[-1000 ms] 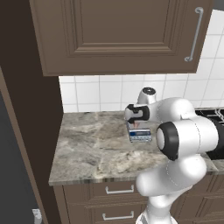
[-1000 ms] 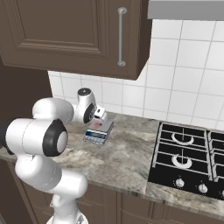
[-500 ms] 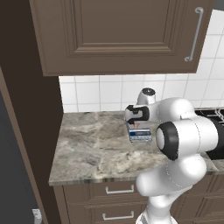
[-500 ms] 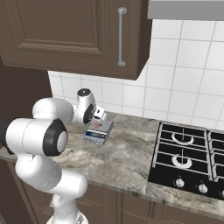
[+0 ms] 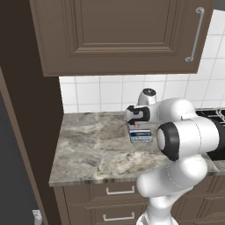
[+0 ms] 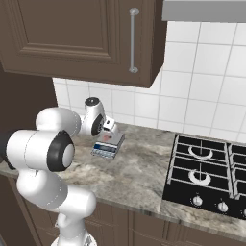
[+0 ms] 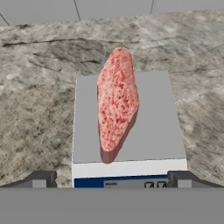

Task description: Take the steak from the fridge and place it on the digital scale on the counter by the fridge. Wait a few seconds for a reading, then move it to the plate on the dining counter.

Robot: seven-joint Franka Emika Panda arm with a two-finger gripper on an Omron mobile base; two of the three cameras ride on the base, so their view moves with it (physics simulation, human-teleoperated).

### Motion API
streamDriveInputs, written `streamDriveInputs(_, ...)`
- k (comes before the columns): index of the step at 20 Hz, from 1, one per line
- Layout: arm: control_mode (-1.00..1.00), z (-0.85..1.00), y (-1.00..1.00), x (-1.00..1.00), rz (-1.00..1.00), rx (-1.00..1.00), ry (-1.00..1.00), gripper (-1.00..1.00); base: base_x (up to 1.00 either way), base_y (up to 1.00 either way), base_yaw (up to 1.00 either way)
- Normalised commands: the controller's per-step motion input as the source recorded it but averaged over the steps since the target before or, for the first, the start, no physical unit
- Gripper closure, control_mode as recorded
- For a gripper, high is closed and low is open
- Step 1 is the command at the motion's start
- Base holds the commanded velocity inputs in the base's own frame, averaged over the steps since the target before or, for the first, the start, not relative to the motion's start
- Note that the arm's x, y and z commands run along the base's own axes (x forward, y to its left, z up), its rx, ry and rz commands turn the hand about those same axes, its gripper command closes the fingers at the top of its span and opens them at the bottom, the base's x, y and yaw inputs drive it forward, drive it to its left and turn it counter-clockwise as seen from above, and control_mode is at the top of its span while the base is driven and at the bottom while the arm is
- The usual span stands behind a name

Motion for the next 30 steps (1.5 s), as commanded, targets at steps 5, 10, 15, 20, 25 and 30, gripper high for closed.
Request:
streamDriveInputs(5,-1.00,0.00,0.00,0.00,0.00,0.00,0.00,-1.00,0.00,0.00,0.00)
streamDriveInputs(10,-1.00,0.00,0.00,0.00,0.00,0.00,0.00,-1.00,0.00,0.00,0.00)
streamDriveInputs(15,-1.00,0.00,0.00,0.00,0.00,0.00,0.00,-1.00,0.00,0.00,0.00)
streamDriveInputs(20,-1.00,0.00,0.00,0.00,0.00,0.00,0.00,-1.00,0.00,0.00,0.00)
streamDriveInputs(25,-1.00,0.00,0.00,0.00,0.00,0.00,0.00,-1.00,0.00,0.00,0.00)
streamDriveInputs(30,-1.00,0.00,0.00,0.00,0.00,0.00,0.00,-1.00,0.00,0.00,0.00)
